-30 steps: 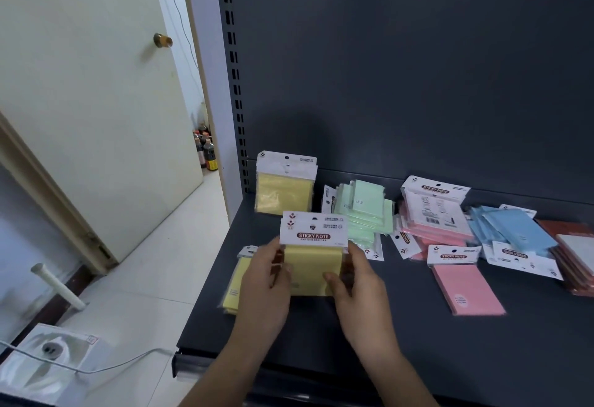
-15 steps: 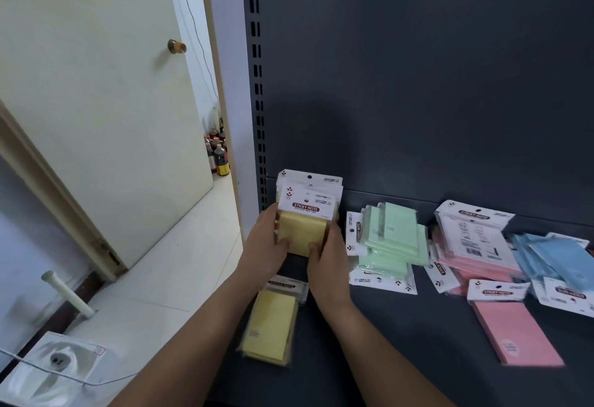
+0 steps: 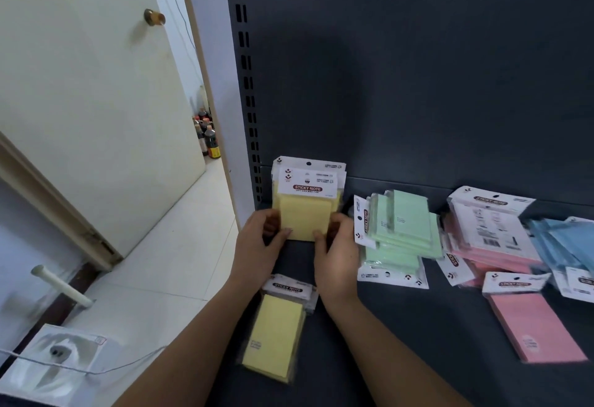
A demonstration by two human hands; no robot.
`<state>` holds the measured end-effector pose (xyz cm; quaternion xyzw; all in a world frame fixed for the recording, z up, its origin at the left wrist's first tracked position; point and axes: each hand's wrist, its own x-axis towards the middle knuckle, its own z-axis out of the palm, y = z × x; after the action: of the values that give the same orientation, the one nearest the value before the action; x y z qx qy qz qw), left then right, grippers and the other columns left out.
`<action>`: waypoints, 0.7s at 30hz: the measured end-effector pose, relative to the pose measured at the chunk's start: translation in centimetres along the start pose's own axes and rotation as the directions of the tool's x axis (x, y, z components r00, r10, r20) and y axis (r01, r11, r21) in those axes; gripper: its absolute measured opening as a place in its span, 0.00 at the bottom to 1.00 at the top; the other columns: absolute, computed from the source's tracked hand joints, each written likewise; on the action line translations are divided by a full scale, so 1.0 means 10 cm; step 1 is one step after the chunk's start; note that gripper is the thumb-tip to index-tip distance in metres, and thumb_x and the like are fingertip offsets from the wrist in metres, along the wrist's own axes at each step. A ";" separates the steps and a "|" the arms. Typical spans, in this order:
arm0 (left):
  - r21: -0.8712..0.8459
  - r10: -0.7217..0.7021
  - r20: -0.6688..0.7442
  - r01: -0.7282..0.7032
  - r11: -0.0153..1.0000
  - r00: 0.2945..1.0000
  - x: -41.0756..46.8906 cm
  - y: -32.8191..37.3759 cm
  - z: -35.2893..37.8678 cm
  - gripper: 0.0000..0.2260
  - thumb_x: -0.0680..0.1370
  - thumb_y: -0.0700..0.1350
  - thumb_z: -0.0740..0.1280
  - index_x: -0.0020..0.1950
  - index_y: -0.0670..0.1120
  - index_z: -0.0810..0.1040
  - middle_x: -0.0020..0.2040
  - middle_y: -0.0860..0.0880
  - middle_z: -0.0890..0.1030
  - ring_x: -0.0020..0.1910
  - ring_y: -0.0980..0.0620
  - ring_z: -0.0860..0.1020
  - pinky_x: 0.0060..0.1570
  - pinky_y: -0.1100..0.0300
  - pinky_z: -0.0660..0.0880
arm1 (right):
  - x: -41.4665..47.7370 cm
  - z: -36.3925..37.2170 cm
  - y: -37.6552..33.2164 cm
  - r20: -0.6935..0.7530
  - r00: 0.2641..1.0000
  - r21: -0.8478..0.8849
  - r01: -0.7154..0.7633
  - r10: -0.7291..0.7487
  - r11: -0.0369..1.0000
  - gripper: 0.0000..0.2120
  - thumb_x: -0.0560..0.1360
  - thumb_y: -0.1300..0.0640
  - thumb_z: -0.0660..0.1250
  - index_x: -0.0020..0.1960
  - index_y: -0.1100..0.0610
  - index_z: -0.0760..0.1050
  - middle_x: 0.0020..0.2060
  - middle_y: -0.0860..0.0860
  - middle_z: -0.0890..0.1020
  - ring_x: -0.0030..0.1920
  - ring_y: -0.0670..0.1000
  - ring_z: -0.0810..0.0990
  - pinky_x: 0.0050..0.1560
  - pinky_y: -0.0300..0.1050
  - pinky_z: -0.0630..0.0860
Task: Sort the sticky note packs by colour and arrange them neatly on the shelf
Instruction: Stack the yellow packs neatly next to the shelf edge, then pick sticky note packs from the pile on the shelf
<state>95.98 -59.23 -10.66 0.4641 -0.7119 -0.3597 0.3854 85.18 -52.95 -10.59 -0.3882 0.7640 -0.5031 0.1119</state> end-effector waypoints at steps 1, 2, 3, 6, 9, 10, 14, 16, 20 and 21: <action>-0.004 -0.002 -0.008 0.002 1.000 1.000 0.01 -0.01 0.00 0.11 0.74 0.42 0.70 0.55 0.47 0.75 0.49 0.49 0.78 0.45 0.58 0.76 0.43 0.76 0.70 | 0.00 0.00 0.00 -0.004 1.000 -0.007 0.002 -0.002 1.000 0.12 0.76 0.61 0.64 0.59 0.58 0.68 0.48 0.49 0.78 0.47 0.50 0.77 0.55 0.53 0.74; -0.002 0.000 -0.019 0.000 1.000 1.000 0.01 -0.01 0.01 0.11 0.74 0.41 0.70 0.55 0.47 0.75 0.48 0.49 0.79 0.44 0.58 0.76 0.43 0.76 0.70 | 0.01 0.01 0.01 -0.006 1.000 -0.016 0.003 -0.003 1.000 0.13 0.76 0.61 0.64 0.60 0.58 0.69 0.48 0.49 0.78 0.46 0.50 0.77 0.55 0.53 0.74; 0.006 0.003 -0.031 -0.003 1.000 1.000 0.02 -0.01 0.02 0.10 0.74 0.41 0.69 0.55 0.46 0.75 0.48 0.49 0.79 0.43 0.59 0.76 0.42 0.77 0.70 | 0.02 0.01 0.01 -0.005 1.000 -0.024 0.000 0.000 1.000 0.13 0.76 0.61 0.64 0.60 0.58 0.69 0.48 0.49 0.78 0.46 0.50 0.77 0.55 0.52 0.74; 0.018 -0.004 -0.070 0.005 1.000 0.998 0.04 -0.01 0.05 0.09 0.74 0.41 0.69 0.54 0.45 0.76 0.47 0.48 0.79 0.41 0.60 0.75 0.41 0.77 0.69 | 0.05 0.02 0.00 0.012 1.000 -0.029 -0.026 0.026 0.999 0.14 0.77 0.59 0.64 0.62 0.58 0.68 0.51 0.50 0.79 0.48 0.48 0.76 0.54 0.45 0.73; 0.013 -0.014 -0.089 0.015 1.000 0.996 0.06 0.00 0.06 0.09 0.74 0.42 0.70 0.53 0.45 0.76 0.46 0.49 0.79 0.40 0.58 0.75 0.41 0.74 0.71 | 0.08 0.02 -0.01 0.022 1.000 -0.059 -0.019 0.020 0.998 0.14 0.77 0.57 0.64 0.61 0.57 0.69 0.51 0.50 0.79 0.48 0.47 0.77 0.48 0.38 0.70; 0.010 -0.019 -0.087 0.020 1.000 0.996 0.06 0.00 0.06 0.09 0.74 0.41 0.70 0.53 0.46 0.76 0.46 0.49 0.79 0.41 0.57 0.76 0.41 0.73 0.71 | 0.08 0.01 -0.01 0.024 0.999 -0.061 -0.025 0.027 0.998 0.14 0.77 0.58 0.64 0.61 0.58 0.69 0.51 0.50 0.79 0.47 0.47 0.76 0.47 0.37 0.70; -0.058 -0.079 -0.121 0.073 0.996 0.989 -0.01 0.06 0.00 0.10 0.74 0.38 0.68 0.54 0.44 0.74 0.46 0.50 0.78 0.43 0.54 0.76 0.43 0.71 0.71 | 0.04 0.00 -0.03 0.039 0.998 -0.031 -0.056 0.058 0.998 0.18 0.76 0.60 0.66 0.63 0.59 0.67 0.51 0.52 0.78 0.49 0.50 0.78 0.55 0.47 0.75; -0.094 -0.138 -0.123 0.127 0.987 0.983 -0.11 0.12 -0.10 0.09 0.75 0.36 0.66 0.55 0.43 0.74 0.47 0.51 0.78 0.44 0.55 0.75 0.42 0.73 0.70 | -0.03 -0.06 -0.07 0.101 0.993 -0.008 -0.064 0.064 0.998 0.21 0.75 0.61 0.66 0.66 0.59 0.65 0.55 0.54 0.77 0.55 0.51 0.76 0.60 0.49 0.73; 0.061 -0.249 -0.029 0.251 0.966 0.968 -0.47 0.21 -0.42 0.04 0.77 0.41 0.64 0.49 0.47 0.76 0.44 0.51 0.79 0.43 0.54 0.76 0.42 0.64 0.72 | -0.30 -0.31 -0.12 0.243 0.968 -0.045 -0.053 0.062 0.998 0.25 0.77 0.59 0.63 0.71 0.60 0.60 0.64 0.55 0.68 0.66 0.52 0.67 0.68 0.47 0.66; 0.138 -0.272 0.008 0.268 0.953 0.962 -0.57 0.25 -0.50 0.03 0.78 0.43 0.63 0.46 0.47 0.76 0.42 0.51 0.79 0.42 0.53 0.77 0.41 0.62 0.72 | -0.38 -0.38 -0.14 0.269 0.961 -0.061 -0.052 0.066 0.997 0.24 0.78 0.58 0.62 0.71 0.60 0.60 0.65 0.55 0.67 0.66 0.51 0.67 0.68 0.47 0.65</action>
<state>100.95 -53.81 -7.49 0.5773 -0.6695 -0.3660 0.2908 86.24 -47.96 -8.48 -0.4332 0.7660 -0.4211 0.2196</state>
